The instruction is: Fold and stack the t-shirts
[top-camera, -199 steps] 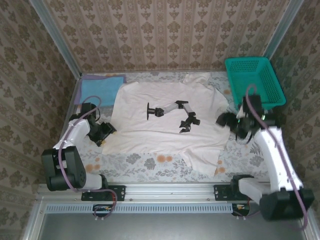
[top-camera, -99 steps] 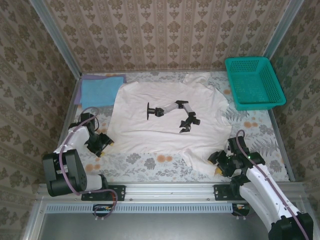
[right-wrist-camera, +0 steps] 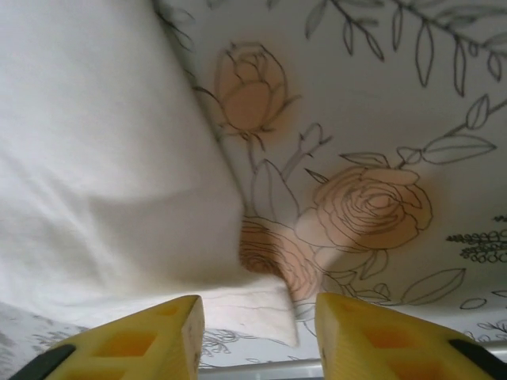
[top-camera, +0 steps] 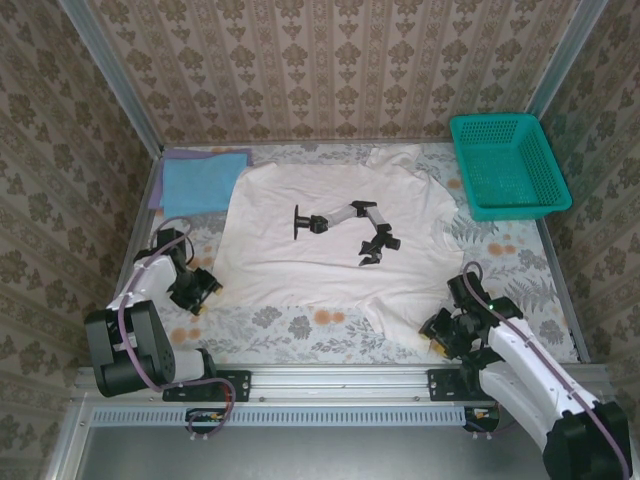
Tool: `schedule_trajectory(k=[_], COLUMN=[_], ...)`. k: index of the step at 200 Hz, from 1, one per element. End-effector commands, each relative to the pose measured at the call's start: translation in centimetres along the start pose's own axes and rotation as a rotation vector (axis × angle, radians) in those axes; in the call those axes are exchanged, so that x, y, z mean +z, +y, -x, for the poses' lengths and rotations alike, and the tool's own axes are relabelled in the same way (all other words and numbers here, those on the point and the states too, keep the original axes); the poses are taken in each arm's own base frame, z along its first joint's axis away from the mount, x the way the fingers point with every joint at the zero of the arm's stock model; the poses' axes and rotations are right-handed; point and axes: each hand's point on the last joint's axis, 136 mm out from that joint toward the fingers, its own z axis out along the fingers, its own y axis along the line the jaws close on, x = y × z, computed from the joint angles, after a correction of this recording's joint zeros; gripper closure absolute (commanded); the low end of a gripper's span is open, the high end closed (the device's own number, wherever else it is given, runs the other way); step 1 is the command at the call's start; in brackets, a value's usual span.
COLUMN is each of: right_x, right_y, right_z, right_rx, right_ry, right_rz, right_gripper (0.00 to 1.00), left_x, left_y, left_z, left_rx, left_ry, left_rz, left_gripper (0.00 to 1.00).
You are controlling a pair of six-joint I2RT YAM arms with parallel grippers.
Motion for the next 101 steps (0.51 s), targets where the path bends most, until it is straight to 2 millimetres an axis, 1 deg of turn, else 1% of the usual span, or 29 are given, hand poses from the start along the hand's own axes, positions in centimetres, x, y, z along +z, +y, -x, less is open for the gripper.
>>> schedule_trajectory(k=[1, 35, 58, 77, 101], right_x=[-0.3, 0.5, 0.8, 1.1, 1.1], right_y=[-0.2, -0.3, -0.4, -0.4, -0.4], right_z=[-0.6, -0.8, -0.5, -0.4, -0.2], right_rx=[-0.008, 0.006, 0.024, 0.029, 0.028], right_ry=[0.023, 0.03, 0.012, 0.006, -0.002], right_rz=[-0.061, -0.074, -0.068, -0.063, -0.063], right_gripper=[0.58, 0.62, 0.7, 0.74, 0.86], left_x=[-0.1, 0.0, 0.3, 0.4, 0.4], left_y=[0.1, -0.1, -0.1, 0.0, 0.0], left_z=[0.2, 0.4, 0.3, 0.3, 0.4], left_rx=[-0.016, -0.002, 0.003, 0.009, 0.017], left_ry=[-0.013, -0.011, -0.003, -0.006, -0.005], left_rz=[-0.009, -0.011, -0.013, -0.008, -0.003], left_gripper=[0.57, 0.6, 0.63, 0.63, 0.63])
